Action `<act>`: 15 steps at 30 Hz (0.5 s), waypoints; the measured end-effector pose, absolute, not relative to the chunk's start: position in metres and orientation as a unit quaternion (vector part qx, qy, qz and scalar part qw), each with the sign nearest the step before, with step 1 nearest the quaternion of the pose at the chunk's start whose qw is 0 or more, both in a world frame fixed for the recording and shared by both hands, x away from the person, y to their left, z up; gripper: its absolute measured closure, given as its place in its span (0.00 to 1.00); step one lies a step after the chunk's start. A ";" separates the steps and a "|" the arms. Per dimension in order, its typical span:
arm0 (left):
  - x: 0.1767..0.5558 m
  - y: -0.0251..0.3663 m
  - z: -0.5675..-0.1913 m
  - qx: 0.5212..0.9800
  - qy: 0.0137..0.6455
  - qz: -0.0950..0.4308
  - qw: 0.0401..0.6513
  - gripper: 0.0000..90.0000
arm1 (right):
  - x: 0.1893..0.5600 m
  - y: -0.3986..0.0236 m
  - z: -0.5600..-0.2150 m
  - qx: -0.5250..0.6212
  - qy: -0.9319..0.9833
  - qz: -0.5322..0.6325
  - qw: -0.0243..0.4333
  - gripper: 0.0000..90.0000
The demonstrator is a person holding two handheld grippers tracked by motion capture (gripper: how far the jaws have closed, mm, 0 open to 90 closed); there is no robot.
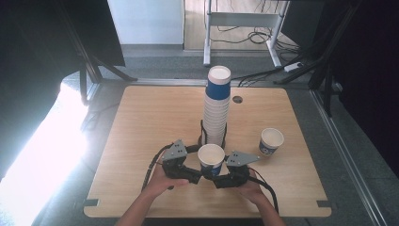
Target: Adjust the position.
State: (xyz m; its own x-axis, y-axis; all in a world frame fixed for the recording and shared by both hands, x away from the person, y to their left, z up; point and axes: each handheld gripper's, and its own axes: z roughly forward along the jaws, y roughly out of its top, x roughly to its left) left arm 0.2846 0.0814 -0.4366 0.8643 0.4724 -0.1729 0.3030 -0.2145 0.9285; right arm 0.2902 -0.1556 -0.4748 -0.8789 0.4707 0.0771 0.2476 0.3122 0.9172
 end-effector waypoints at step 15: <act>0.281 0.112 -0.454 0.734 0.315 0.080 0.596 0.14 | 0.285 -0.169 -0.472 0.246 0.781 0.560 0.126 0.30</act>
